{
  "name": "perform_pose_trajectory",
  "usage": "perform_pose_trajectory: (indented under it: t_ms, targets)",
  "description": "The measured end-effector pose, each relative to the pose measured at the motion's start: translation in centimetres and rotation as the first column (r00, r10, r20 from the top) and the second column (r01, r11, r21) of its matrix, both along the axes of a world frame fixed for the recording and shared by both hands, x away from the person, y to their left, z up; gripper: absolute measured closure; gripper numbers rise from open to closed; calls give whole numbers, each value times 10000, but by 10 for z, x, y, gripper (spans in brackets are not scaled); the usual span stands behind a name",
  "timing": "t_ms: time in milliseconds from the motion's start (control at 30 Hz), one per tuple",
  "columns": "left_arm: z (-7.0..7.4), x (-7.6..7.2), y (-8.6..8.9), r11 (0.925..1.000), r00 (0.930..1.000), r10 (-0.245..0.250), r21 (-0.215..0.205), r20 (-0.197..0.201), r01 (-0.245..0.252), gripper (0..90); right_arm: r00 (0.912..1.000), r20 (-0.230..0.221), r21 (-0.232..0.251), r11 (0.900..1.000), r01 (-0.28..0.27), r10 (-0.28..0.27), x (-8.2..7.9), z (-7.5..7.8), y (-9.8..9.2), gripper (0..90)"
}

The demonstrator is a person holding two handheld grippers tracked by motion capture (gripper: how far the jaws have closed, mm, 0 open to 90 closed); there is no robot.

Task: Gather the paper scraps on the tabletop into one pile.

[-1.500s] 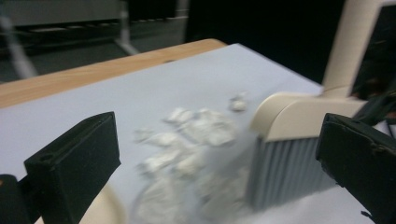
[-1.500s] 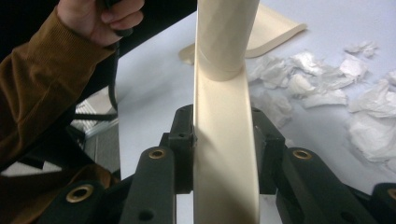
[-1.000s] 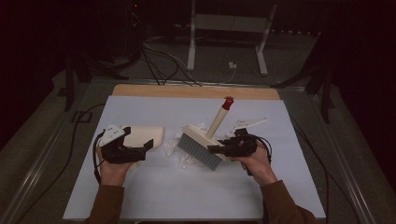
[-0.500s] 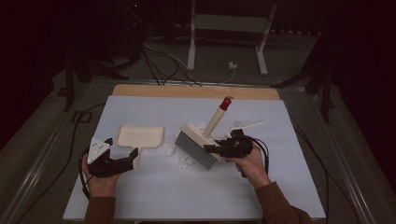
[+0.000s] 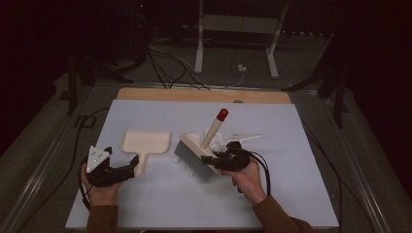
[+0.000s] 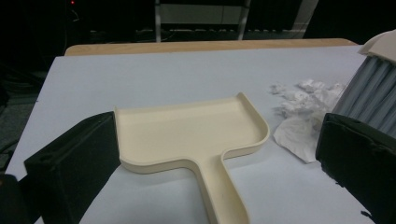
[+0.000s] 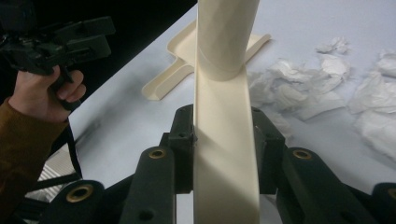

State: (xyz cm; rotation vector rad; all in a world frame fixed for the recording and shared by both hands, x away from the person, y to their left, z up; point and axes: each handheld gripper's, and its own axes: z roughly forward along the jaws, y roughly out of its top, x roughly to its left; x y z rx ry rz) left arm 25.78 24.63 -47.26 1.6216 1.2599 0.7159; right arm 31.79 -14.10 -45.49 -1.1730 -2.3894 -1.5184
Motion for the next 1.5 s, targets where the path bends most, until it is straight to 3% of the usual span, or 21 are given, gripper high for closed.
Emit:
perform_pose_trajectory:
  t_ms: [167, 433, 600, 767, 967, 1133, 1267, 1367, 1500]
  targets:
    - [-1, 0, -1, 9999, 10000, -83, -77, -20, 83, 5, 9994, -312, 209, 9997, -115, 122, -4, -4, 10, 681]
    - [0, -1, 1, 9999, 10000, -41, -109, 17, 41, 5, 9976, -552, -7, 9991, -416, 415, -11, -19, 31, 681]
    - [0, 0, 1, 9999, 10000, -37, -95, 16, 37, 5, 9960, -712, -392, 9977, -561, 532, -11, -28, 40, 680]
    - [0, -1, 1, 10000, 10000, -44, -83, 29, 45, 5, 9961, -876, -580, 9983, -102, 50, -6, -32, 37, 680]
    - [0, 0, 0, 10000, 10000, -74, -38, 22, 74, 5, 9909, -1217, -482, 9974, 527, -582, 1, -37, 25, 680]
    - [0, 0, 0, 10000, 10000, -61, -54, 12, 61, 5, 9852, -1210, -456, 9921, 1169, -1216, 7, -36, 13, 680]
    - [0, 0, 1, 10000, 10000, -60, -42, 11, 60, 5, 9747, -1286, -417, 9830, 1789, -1829, 11, -35, -1, 680]
    - [0, 0, 1, 10000, 10000, -69, -43, 10, 69, 5, 9619, -1479, -389, 9732, 2267, -2300, 14, -36, -13, 680]
    - [0, 0, 0, 10000, 10000, -84, -19, 5, 84, 5, 9541, -1529, -414, 9663, 2541, -2574, 15, -36, -21, 680]
